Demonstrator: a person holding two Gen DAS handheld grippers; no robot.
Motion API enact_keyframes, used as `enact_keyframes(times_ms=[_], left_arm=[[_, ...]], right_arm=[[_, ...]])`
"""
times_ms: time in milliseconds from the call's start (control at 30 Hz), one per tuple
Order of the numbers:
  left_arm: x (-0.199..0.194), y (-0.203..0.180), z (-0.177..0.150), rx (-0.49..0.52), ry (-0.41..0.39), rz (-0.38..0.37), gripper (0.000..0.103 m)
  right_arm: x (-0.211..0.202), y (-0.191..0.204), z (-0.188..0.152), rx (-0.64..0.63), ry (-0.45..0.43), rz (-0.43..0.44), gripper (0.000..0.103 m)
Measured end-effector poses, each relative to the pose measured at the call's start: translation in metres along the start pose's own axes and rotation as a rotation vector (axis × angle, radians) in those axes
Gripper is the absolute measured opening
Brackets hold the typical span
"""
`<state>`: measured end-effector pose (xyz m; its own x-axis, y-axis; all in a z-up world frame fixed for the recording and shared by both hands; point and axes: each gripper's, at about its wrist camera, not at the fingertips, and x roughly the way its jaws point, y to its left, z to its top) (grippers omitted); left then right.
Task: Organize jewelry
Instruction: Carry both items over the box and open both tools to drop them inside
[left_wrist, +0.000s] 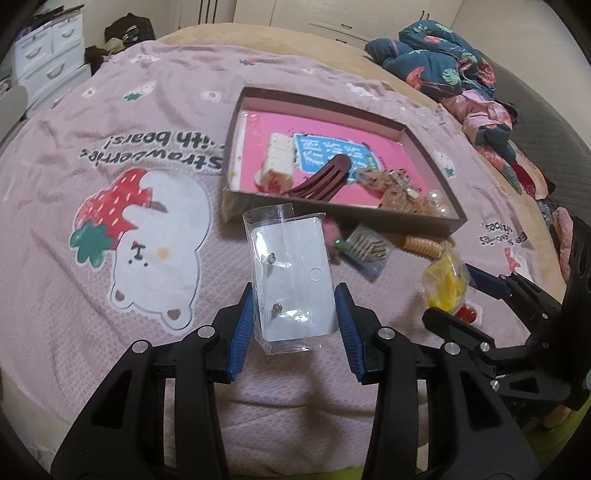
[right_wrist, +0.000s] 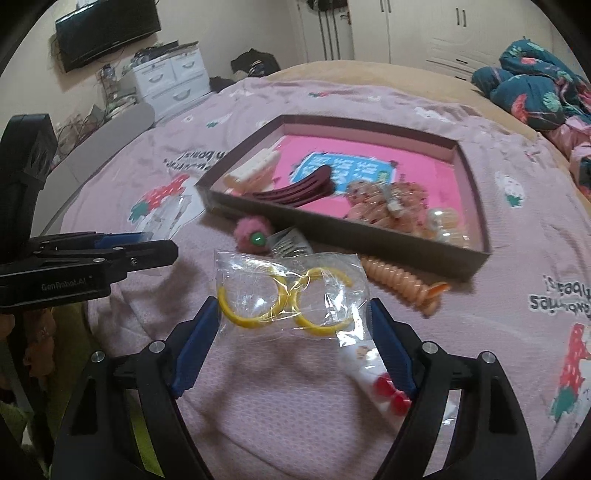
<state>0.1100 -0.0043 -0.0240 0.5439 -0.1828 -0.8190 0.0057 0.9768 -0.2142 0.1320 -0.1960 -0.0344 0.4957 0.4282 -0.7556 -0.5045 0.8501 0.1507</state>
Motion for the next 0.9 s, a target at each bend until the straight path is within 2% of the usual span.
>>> enact_keyframes(times_ms=[500, 900], left_arm=[[0.007, -0.034, 0.034, 0.062, -0.026, -0.035, 0.035], [0.027, -0.052, 0.065, 0.093, -0.028, -0.045, 0.035]], right_arm=[[-0.031, -0.058, 0.012, 0.094, -0.074, -0.103, 0.079], [-0.031, -0.089, 0.029, 0.117, -0.1, -0.152, 0.08]])
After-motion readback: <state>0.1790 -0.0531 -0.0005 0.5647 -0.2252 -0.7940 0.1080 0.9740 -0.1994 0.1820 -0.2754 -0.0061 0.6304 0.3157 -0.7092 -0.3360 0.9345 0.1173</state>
